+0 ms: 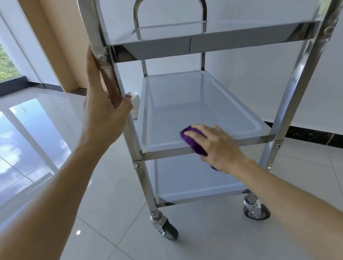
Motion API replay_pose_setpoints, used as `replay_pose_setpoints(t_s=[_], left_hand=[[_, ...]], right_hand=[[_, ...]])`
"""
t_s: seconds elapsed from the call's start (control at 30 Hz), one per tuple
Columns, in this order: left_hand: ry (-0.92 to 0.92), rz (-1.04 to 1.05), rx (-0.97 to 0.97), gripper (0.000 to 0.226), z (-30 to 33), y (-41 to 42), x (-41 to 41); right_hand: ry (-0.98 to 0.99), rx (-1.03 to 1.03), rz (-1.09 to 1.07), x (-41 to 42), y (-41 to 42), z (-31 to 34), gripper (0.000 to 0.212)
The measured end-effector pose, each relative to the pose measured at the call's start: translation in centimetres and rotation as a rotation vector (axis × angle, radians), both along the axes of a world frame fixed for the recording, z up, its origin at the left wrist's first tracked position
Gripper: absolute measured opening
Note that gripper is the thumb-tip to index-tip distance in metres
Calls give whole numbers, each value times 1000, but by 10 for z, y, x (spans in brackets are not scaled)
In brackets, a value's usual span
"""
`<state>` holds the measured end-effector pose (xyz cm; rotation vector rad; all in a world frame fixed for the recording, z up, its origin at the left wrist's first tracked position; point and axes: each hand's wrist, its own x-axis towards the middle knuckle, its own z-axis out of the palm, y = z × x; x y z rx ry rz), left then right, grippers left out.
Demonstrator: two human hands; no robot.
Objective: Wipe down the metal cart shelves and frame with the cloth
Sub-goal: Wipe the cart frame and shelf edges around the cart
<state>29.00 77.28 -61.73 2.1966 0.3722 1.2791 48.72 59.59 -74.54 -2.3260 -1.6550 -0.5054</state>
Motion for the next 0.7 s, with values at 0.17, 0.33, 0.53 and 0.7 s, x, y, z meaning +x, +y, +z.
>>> replay_pose_setpoints(t_s=[0.17,0.33,0.53,0.7], left_hand=[[-28,19,-12,102,-3,2,0],[-59,23,-40,100,-15,2,3],[-42,152,-44,100,-30,-2,1],[-267,269,107,64,-8,-17,-4]], right_hand=[[31,12,-212,46,-63,2,86],[98,53,-265,47,-71,-4,83],[360,218,-169,37,-82,0,66],[566,549,-170,14,-106,5,66]])
